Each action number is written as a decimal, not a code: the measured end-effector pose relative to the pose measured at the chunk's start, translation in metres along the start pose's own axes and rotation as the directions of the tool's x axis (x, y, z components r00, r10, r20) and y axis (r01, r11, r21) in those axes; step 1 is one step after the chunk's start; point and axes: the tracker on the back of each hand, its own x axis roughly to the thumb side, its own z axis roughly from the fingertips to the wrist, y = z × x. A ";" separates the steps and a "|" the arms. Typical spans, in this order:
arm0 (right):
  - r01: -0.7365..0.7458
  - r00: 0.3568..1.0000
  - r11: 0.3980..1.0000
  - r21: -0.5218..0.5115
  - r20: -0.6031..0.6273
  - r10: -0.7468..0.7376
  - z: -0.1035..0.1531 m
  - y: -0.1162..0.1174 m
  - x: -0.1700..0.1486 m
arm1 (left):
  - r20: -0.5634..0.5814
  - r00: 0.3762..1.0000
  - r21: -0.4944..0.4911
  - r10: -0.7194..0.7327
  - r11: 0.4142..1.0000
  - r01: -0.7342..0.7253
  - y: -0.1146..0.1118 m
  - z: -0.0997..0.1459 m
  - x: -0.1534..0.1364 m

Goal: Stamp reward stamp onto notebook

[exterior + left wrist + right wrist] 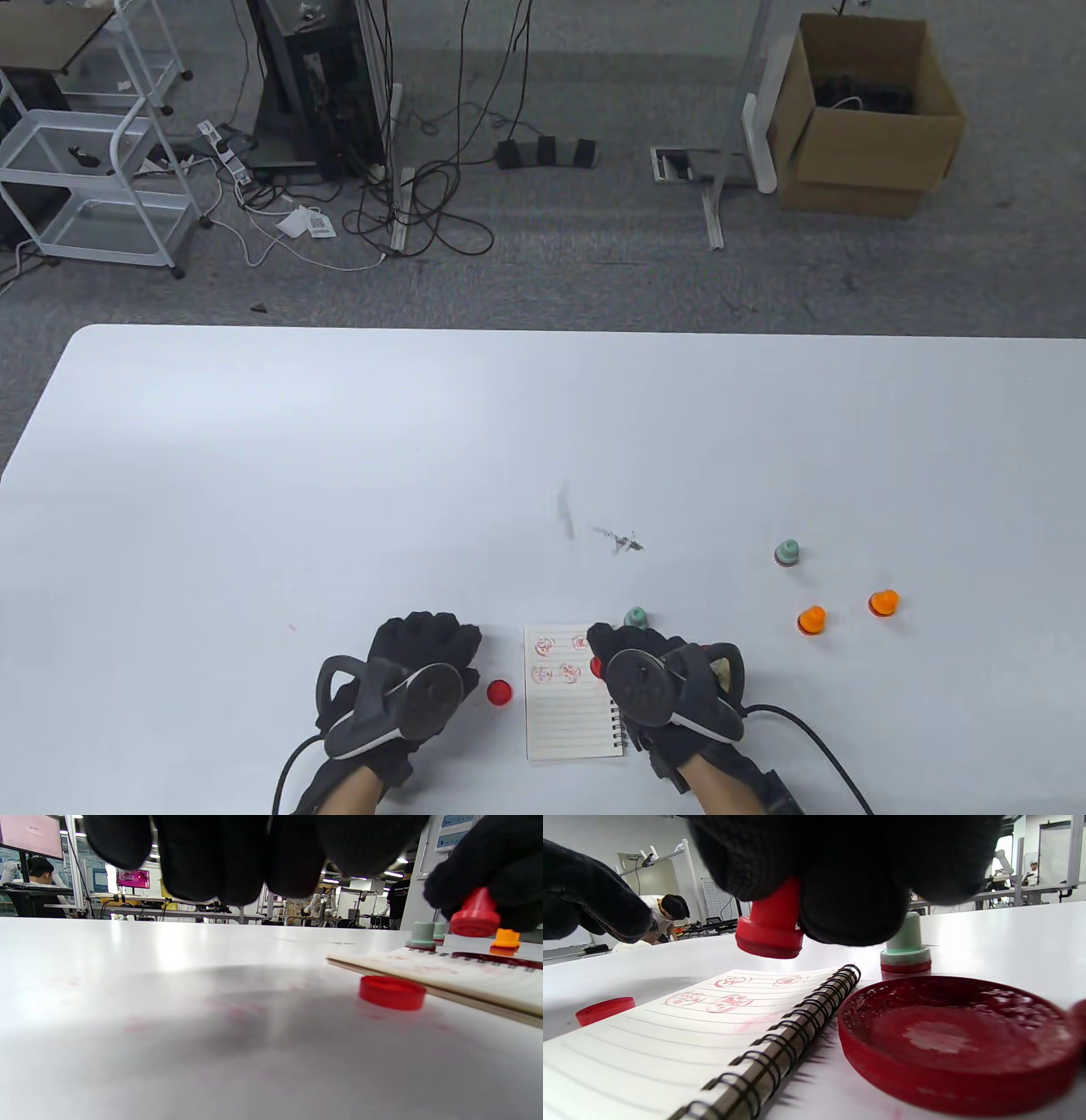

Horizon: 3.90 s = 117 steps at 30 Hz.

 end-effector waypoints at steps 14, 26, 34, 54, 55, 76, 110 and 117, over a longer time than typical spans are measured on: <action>-0.054 0.998 0.998 0.035 -0.015 0.054 -0.009 0.017 0.005 | 0.004 1.000 0.006 0.005 1.000 -0.005 0.000 0.000 -0.001; -0.045 0.998 0.994 0.099 -0.040 0.049 -0.020 0.018 0.011 | 0.002 1.000 0.006 0.006 1.000 -0.006 0.000 0.001 -0.001; -0.049 0.997 0.971 0.236 -0.051 0.063 -0.036 0.014 0.015 | 0.007 1.000 0.002 0.006 1.000 -0.006 0.000 0.001 0.000; -0.098 0.990 0.884 0.458 -0.050 0.135 -0.067 0.013 0.022 | -0.003 1.000 -0.001 0.012 1.000 -0.012 0.000 0.001 -0.003; -0.096 0.990 0.885 0.455 -0.049 0.133 -0.067 0.013 0.022 | -0.002 1.000 0.001 0.015 1.000 -0.015 0.001 0.001 -0.003; -0.089 0.995 0.993 0.081 0.046 0.085 -0.022 -0.003 -0.001 | 0.027 0.999 0.069 0.037 0.997 -0.039 0.009 0.006 0.002; 0.275 0.958 0.947 -0.164 -0.039 -0.285 0.020 -0.021 -0.053 | 0.066 0.992 -0.206 -0.110 0.971 0.121 -0.032 -0.015 0.036; 0.273 0.959 0.951 -0.145 -0.032 -0.280 0.019 -0.019 -0.049 | 0.054 0.998 -0.236 -0.036 0.971 0.048 -0.033 -0.019 0.032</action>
